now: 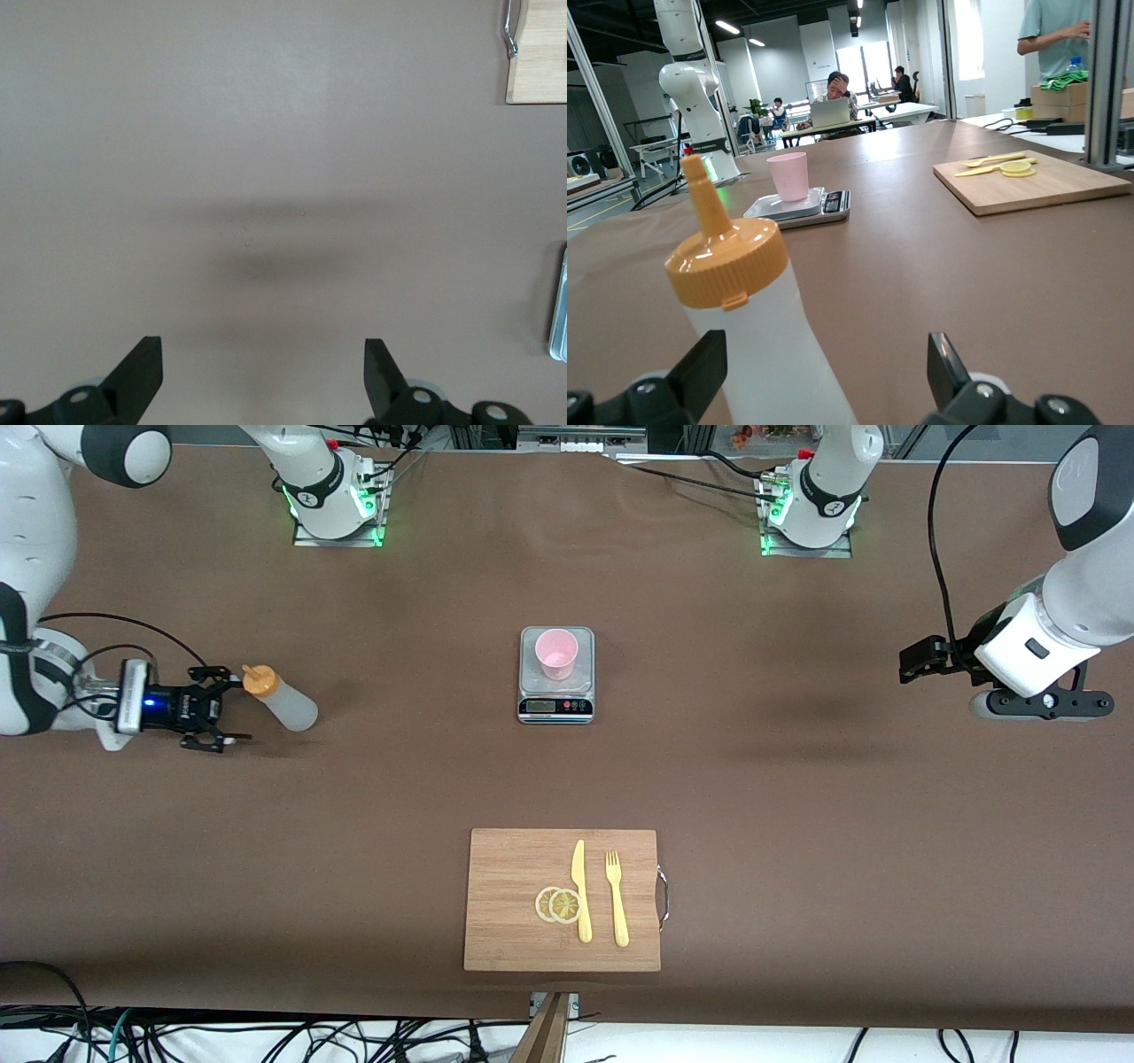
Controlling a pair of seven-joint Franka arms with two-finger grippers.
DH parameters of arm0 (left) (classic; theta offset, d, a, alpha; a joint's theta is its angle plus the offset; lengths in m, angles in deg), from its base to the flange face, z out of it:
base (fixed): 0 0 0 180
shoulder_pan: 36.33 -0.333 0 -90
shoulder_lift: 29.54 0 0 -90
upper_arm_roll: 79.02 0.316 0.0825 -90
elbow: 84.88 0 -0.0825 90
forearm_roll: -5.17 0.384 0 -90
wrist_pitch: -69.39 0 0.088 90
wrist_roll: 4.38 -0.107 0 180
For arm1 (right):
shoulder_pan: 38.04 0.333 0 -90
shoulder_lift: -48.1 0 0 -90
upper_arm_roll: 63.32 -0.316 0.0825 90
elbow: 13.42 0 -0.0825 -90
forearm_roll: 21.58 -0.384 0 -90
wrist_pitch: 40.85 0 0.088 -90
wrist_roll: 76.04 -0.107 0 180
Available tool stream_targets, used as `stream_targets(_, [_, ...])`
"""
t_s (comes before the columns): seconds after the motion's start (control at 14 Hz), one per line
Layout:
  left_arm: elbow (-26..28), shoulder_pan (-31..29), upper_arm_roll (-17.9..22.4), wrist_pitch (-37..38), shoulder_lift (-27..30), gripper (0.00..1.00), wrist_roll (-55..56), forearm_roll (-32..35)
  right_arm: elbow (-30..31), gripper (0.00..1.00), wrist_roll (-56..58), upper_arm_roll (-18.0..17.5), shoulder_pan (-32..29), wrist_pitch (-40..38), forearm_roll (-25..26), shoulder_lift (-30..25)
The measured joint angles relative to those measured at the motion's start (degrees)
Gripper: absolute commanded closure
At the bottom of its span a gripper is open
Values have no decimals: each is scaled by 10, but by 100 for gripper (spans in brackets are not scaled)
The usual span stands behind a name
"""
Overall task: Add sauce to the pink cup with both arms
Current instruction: 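Open the right gripper and release the squeeze bottle upright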
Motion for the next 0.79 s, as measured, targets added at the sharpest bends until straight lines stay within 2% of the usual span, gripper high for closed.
stream_targets(0.21, [0, 0, 0, 0, 0, 0, 0, 0, -32, 0, -46, 0, -26, -18, 23, -3])
stream_targets(0.43, [0, 0, 0, 0, 0, 0, 0, 0, -46, 0, -108, -1, -23, -17, 24, -3])
stream_targets(0.79, [0, 0, 0, 0, 0, 0, 0, 0, -159, 0, -366, -8, 20, -15, 23, -8])
